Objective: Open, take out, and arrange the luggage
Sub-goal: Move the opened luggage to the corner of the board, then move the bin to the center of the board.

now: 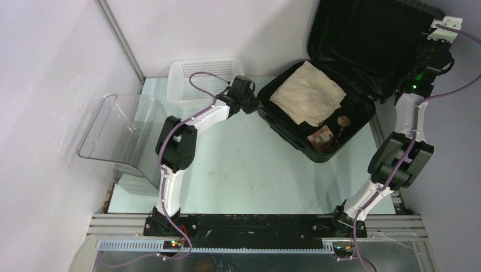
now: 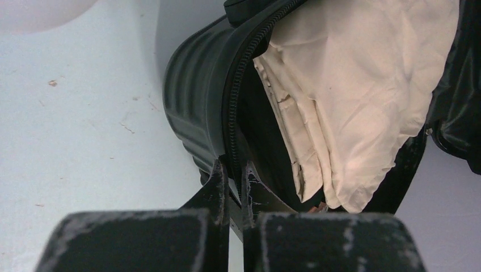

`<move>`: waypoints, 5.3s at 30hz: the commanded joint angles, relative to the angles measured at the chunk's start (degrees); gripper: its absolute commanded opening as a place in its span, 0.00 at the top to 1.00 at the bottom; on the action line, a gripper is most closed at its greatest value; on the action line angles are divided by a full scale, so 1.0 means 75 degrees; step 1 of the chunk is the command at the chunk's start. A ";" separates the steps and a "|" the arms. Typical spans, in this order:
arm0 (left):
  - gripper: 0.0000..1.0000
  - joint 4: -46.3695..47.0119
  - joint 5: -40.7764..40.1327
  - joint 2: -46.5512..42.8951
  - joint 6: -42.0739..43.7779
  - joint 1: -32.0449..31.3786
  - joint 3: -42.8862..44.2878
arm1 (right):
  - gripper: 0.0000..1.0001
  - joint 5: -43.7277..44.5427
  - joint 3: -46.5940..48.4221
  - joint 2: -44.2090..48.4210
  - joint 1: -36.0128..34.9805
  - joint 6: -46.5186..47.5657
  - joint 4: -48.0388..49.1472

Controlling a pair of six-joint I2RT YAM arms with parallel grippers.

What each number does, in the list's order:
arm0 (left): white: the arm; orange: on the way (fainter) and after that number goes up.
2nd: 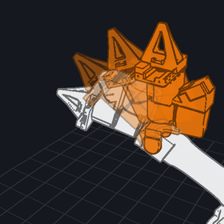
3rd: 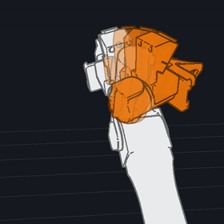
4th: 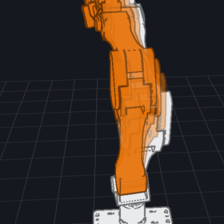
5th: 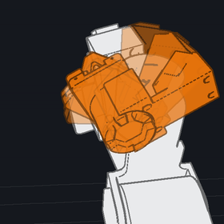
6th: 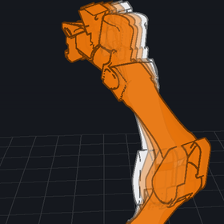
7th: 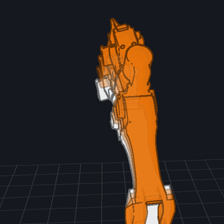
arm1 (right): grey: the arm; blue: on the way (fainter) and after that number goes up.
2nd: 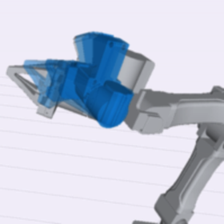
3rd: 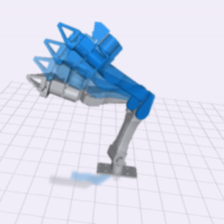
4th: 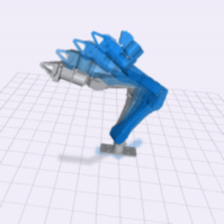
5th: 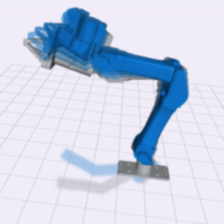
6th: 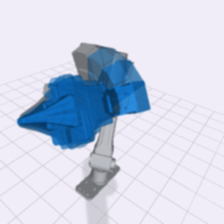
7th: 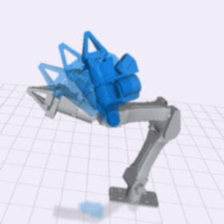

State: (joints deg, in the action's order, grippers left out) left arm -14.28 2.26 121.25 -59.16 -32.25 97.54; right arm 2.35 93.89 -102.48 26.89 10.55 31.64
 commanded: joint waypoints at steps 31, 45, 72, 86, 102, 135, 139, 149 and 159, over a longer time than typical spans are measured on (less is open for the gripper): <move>0.38 0.1329 0.0851 -0.1041 0.0135 -0.0533 -0.0029 | 0.35 0.0754 -0.1062 0.2302 -0.0483 -0.0808 -0.2618; 0.38 -0.0060 0.0741 -0.1173 0.1442 -0.0376 0.0261 | 0.17 0.0859 0.1095 0.0669 -0.0446 -0.1371 -0.4891; 0.27 -0.1255 0.0331 0.0138 0.2910 0.0166 0.2039 | 0.15 0.0790 0.3652 0.0614 -0.0388 -0.2527 -0.8609; 0.28 -0.1651 0.0254 0.1024 0.2360 0.0210 0.2745 | 0.20 0.0885 0.5300 -0.0360 -0.0168 -0.3682 -0.9703; 0.91 -0.0859 0.0359 0.0166 0.2178 0.0016 0.1108 | 0.18 0.0971 0.4425 0.0195 0.0139 -0.3802 -0.8833; 0.35 -0.1320 0.0863 -0.1788 0.2610 -0.0223 0.0293 | 0.28 -0.0007 0.1432 0.3143 -0.0492 -0.5075 -1.0359; 0.25 -0.2080 0.0643 -0.2349 0.3170 -0.0223 0.0288 | 0.30 -0.0105 0.0194 0.3861 -0.1355 -0.5143 -1.0784; 0.00 -0.3919 -0.1246 -0.3886 0.4875 -0.0117 -0.0136 | 0.32 0.0688 -0.2133 0.5298 -0.4796 -0.5040 -1.1498; 0.00 -0.4029 -0.0706 -0.4719 0.5667 0.1157 -0.1052 | 0.26 0.0662 -0.2783 0.5526 -0.5497 -0.5000 -1.1341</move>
State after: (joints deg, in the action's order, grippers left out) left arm -43.64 -4.05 86.56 -22.00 -26.96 88.82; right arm 4.95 74.37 -62.57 -14.33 -27.18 -55.40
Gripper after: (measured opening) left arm 0.996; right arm 0.731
